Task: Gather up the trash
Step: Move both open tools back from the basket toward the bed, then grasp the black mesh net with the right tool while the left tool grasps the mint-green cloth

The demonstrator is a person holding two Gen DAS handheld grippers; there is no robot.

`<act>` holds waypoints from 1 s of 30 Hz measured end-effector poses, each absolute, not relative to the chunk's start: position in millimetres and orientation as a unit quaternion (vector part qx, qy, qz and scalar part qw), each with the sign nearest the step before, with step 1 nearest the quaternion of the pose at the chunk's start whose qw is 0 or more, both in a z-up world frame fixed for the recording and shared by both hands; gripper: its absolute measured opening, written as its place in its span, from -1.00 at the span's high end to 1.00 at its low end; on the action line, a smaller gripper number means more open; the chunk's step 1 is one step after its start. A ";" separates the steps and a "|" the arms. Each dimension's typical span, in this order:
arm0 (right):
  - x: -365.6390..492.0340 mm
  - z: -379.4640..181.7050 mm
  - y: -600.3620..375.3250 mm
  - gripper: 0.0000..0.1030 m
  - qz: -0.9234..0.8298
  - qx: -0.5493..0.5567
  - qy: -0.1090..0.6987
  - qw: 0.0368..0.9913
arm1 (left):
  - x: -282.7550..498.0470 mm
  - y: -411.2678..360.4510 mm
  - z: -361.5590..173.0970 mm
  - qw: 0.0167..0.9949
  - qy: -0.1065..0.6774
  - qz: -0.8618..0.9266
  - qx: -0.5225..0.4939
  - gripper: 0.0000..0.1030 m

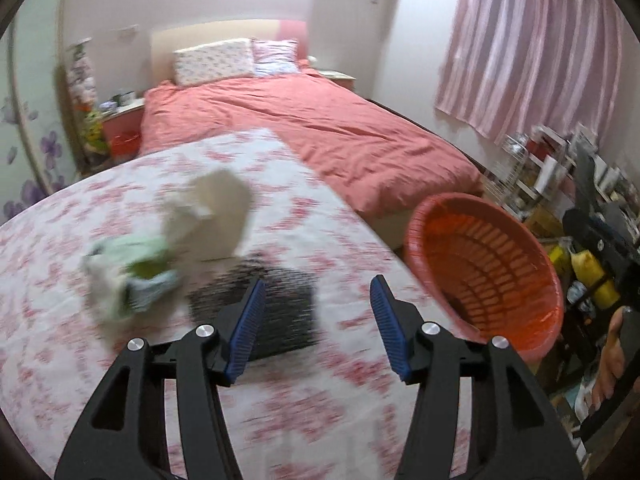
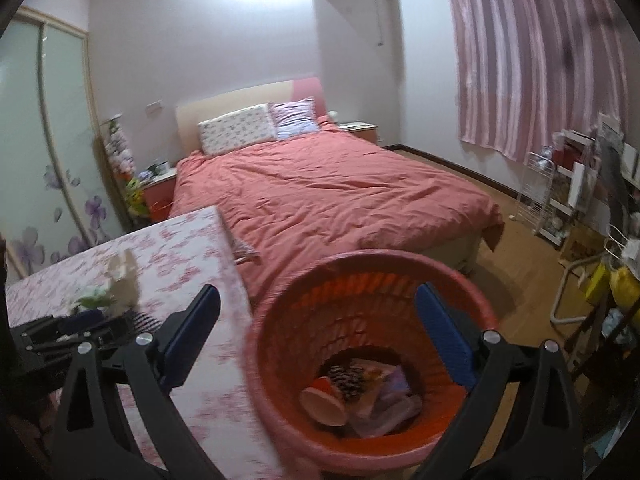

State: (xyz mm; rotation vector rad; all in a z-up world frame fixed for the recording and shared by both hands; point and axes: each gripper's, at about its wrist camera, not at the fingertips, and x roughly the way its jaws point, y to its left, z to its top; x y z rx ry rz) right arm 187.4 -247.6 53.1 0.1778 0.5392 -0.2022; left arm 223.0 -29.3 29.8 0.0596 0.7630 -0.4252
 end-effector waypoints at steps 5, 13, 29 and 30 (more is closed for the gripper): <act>203.2 51.6 -194.4 -0.81 -0.058 0.060 0.281 0.956 | 225.8 30.8 33.7 0.924 0.358 -0.135 0.007 -0.41; 233.3 34.3 -113.6 -0.68 0.004 0.021 0.307 0.951 | 230.0 106.4 29.8 0.934 0.354 -0.042 -0.002 -0.46; 297.6 -30.4 -37.2 -0.09 0.038 -0.016 0.433 0.901 | 220.8 169.8 14.6 0.936 0.351 -0.020 -0.007 -0.55; 296.1 -28.9 -41.4 0.01 0.044 0.001 0.430 0.902 | 220.2 169.6 13.8 0.936 0.352 -0.022 -0.008 -0.55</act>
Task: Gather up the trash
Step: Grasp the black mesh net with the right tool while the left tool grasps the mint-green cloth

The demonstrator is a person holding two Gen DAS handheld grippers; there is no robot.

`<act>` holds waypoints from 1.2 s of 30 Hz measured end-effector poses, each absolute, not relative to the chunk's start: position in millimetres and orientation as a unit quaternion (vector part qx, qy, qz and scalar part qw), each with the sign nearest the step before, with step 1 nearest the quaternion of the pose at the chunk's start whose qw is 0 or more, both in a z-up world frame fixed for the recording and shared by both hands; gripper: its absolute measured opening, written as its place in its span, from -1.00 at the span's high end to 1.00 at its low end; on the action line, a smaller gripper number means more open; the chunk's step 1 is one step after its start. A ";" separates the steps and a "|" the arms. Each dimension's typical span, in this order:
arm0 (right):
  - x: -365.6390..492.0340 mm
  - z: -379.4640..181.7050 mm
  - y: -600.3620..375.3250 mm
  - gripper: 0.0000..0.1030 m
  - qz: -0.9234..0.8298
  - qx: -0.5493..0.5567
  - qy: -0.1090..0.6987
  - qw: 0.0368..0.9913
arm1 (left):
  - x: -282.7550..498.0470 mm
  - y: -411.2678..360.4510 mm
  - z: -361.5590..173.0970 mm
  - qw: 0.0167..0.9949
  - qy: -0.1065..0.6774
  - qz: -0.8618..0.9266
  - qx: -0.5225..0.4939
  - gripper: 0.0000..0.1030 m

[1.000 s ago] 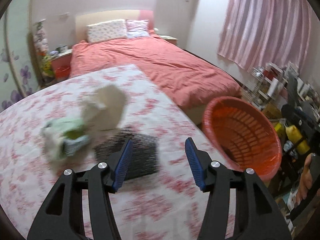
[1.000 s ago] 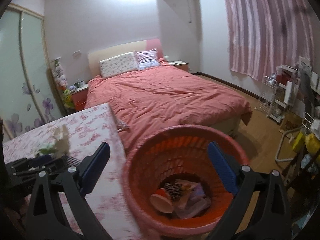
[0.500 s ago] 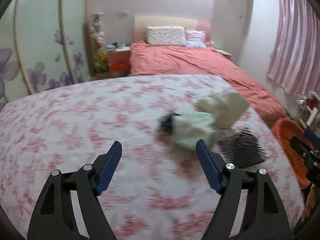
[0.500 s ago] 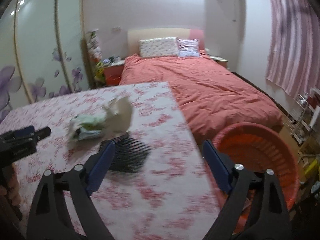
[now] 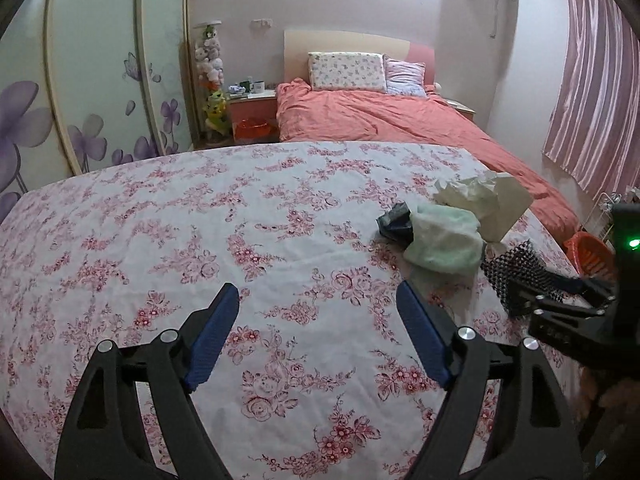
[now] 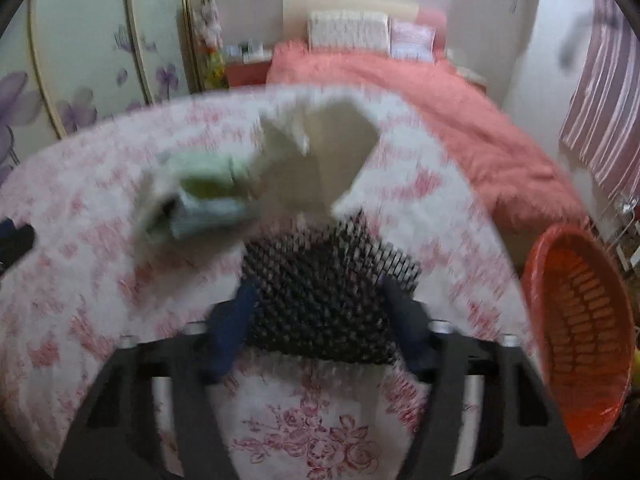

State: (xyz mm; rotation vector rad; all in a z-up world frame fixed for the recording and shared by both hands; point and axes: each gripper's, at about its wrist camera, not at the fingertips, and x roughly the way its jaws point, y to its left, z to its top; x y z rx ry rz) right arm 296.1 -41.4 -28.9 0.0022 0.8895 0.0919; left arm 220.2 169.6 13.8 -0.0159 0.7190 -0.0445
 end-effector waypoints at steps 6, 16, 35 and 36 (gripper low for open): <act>284.1 -21.7 -48.7 0.78 0.056 0.014 0.420 0.906 | 226.2 155.8 13.9 0.933 0.355 -0.047 -0.019 -0.55; 251.6 3.5 -81.7 0.79 0.055 0.037 0.379 0.923 | 247.8 94.4 15.8 0.930 0.354 -0.099 -0.010 -0.28; 242.4 -3.0 -99.6 0.79 0.046 0.051 0.384 0.921 | 265.2 78.7 -1.1 0.919 0.386 -0.076 0.004 0.85; 241.0 -0.3 -100.2 0.79 0.045 0.048 0.379 0.923 | 262.6 82.7 2.0 0.921 0.383 -0.077 -0.001 0.86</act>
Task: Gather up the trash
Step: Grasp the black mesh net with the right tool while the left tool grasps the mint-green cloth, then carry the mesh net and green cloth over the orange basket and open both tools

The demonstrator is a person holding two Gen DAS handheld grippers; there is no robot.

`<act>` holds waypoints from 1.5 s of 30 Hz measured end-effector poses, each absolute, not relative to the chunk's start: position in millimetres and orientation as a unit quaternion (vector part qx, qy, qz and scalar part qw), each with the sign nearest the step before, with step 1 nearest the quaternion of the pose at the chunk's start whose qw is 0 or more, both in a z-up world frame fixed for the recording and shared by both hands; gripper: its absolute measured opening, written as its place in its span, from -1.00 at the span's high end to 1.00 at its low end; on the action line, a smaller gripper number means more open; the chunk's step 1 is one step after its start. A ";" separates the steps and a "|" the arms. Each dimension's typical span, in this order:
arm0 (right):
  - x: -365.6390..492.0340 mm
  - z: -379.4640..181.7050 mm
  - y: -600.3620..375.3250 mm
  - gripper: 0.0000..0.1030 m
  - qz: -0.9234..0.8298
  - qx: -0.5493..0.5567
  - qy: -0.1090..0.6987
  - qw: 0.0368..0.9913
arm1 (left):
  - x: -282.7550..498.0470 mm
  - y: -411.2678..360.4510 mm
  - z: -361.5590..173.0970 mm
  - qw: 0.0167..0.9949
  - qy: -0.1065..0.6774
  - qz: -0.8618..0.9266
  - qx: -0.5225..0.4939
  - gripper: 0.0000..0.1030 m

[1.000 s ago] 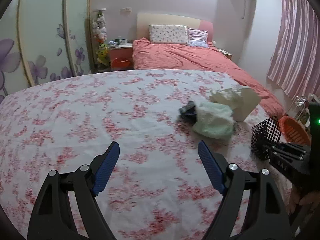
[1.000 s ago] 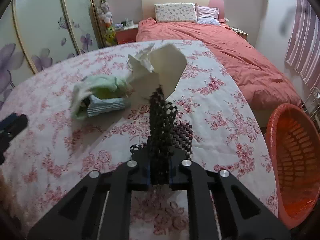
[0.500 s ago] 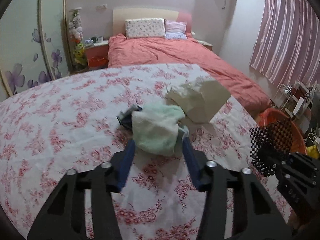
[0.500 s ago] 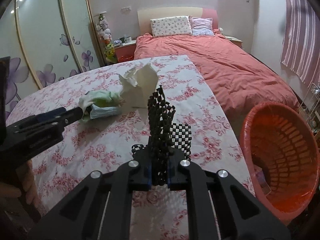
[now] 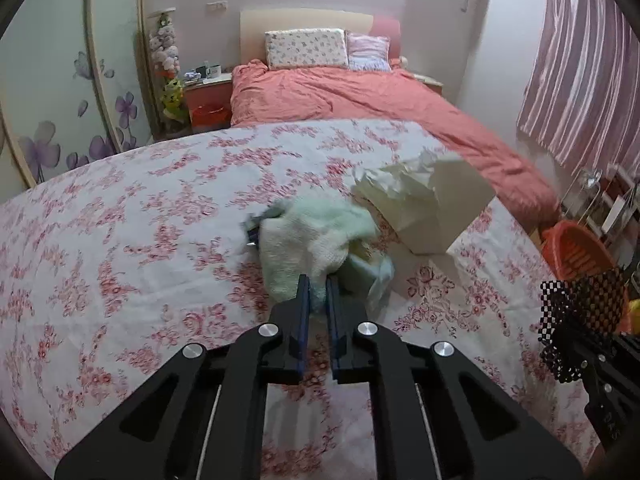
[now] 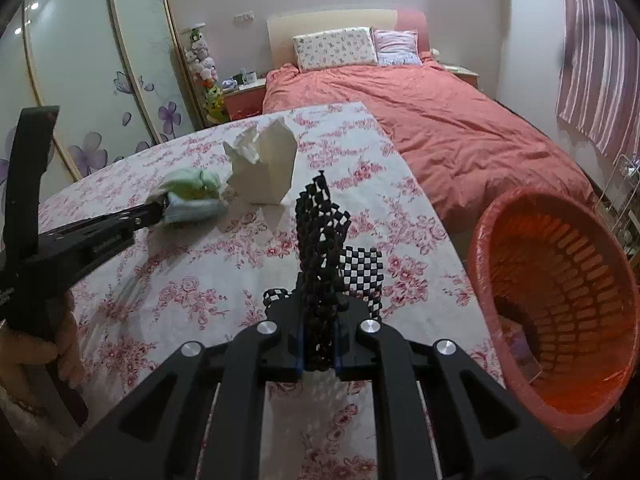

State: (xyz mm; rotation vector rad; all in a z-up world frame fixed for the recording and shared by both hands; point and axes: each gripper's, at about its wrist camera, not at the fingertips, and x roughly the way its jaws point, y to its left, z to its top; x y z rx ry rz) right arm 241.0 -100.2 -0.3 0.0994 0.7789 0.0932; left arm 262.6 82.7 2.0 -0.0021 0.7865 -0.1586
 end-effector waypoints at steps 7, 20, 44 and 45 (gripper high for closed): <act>228.6 21.5 -110.5 0.79 0.040 0.063 0.347 0.935 | 249.5 107.8 35.6 0.932 0.352 -0.080 -0.028 0.87; 199.3 51.5 -125.9 0.79 0.029 0.070 0.312 0.947 | 229.5 107.8 81.0 0.945 0.310 -0.097 -0.042 0.88; 138.0 81.1 -240.2 0.79 -0.078 0.120 0.239 0.960 | 191.0 -49.0 93.1 0.907 0.293 -0.299 -0.035 0.87; 135.7 81.2 -246.2 0.79 -0.082 0.123 0.236 0.960 | 190.6 -54.1 92.4 0.905 0.293 -0.305 -0.034 0.87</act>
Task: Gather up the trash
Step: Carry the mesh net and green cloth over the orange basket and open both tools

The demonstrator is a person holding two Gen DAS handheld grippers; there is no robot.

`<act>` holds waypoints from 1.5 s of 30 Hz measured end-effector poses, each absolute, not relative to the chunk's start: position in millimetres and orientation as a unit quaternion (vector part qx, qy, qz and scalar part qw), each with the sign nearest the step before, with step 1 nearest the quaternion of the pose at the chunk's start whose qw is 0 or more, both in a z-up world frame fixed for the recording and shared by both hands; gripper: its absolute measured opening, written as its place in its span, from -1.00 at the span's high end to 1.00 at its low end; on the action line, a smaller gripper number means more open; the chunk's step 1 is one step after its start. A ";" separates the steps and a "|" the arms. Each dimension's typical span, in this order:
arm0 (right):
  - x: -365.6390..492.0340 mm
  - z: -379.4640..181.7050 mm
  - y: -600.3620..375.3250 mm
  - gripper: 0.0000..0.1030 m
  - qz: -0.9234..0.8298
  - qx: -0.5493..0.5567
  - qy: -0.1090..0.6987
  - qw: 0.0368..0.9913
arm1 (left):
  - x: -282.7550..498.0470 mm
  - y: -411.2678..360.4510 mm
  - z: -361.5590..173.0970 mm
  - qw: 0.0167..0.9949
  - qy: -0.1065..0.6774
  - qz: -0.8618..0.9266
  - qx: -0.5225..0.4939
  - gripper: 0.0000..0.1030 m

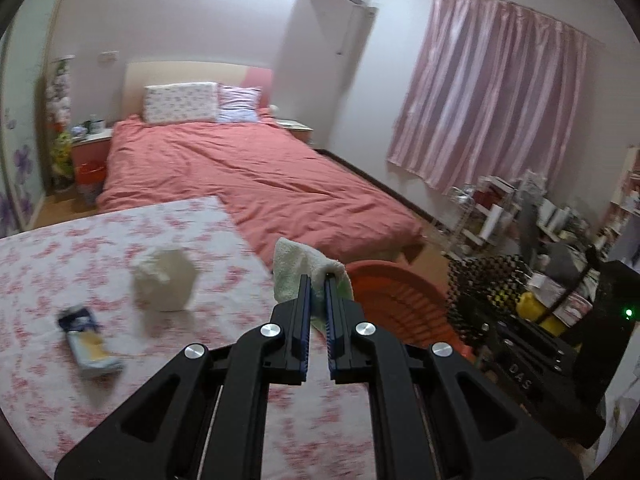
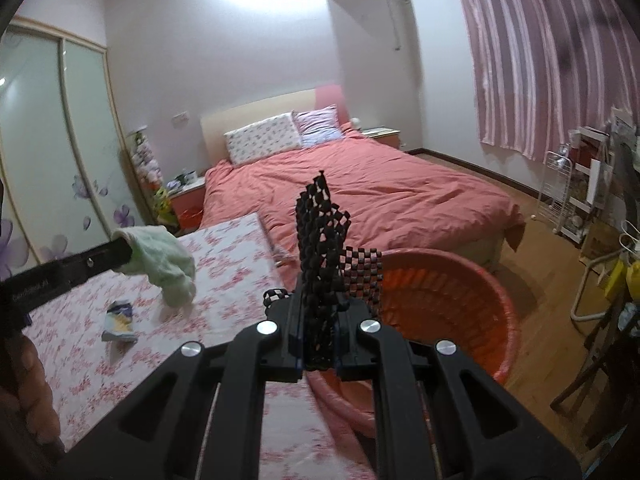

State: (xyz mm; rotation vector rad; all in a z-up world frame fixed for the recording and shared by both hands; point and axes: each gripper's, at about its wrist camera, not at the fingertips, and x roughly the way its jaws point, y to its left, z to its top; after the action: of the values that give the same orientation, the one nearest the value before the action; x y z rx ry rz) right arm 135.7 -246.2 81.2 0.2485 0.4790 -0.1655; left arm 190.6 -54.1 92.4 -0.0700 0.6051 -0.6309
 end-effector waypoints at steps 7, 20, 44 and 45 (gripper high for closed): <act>131.0 76.0 -279.0 0.79 -0.105 0.137 0.230 0.958 | 190.1 -95.7 84.8 0.887 0.300 -0.348 -0.028 0.87; 146.2 49.6 -326.1 0.79 -0.128 0.161 0.247 0.947 | 194.2 -160.1 64.7 0.861 0.327 -0.389 -0.007 0.88; 168.3 18.5 -359.7 0.06 -0.132 0.201 0.271 0.932 | 212.0 -174.7 17.2 0.848 0.402 -0.344 0.024 0.42; 167.3 19.8 -358.0 0.06 -0.132 0.199 0.270 0.933 | 211.9 -170.7 18.7 0.851 0.400 -0.340 0.024 0.42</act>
State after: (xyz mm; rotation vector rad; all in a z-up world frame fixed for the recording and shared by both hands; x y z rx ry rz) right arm 167.3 -358.0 19.8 0.4071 0.5520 -0.2693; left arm 211.9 -170.7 18.7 0.0502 0.8412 -0.7151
